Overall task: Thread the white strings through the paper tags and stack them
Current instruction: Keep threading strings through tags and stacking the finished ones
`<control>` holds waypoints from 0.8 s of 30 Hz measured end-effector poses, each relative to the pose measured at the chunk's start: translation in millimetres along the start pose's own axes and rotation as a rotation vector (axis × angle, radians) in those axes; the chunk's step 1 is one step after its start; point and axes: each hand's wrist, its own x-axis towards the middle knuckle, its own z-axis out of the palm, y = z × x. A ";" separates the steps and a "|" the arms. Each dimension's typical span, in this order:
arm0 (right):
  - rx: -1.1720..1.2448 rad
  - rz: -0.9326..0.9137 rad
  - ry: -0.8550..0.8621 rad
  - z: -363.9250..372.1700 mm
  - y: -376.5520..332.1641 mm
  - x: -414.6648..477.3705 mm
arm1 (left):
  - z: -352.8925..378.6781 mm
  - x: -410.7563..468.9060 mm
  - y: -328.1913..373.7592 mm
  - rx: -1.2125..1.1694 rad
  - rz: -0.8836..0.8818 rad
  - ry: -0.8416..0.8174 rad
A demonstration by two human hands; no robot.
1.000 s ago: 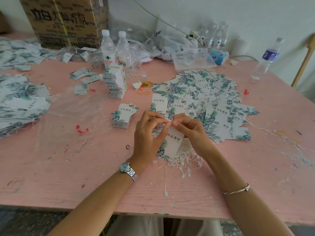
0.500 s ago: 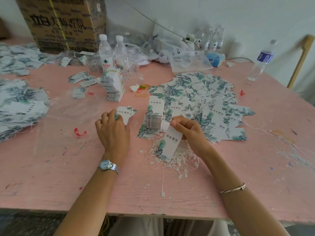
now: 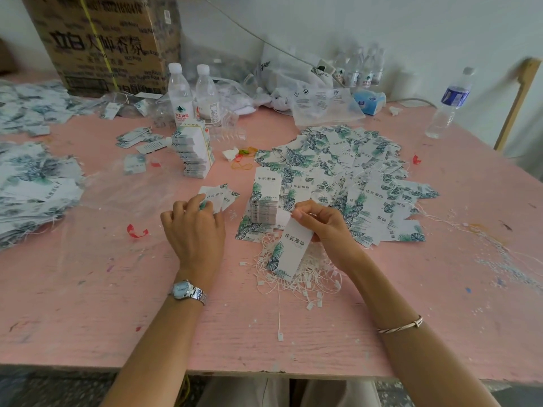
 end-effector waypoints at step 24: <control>0.045 0.011 0.054 -5.1 4.3 2.5 | -3.9 -21.0 36.8 -0.523 0.707 0.530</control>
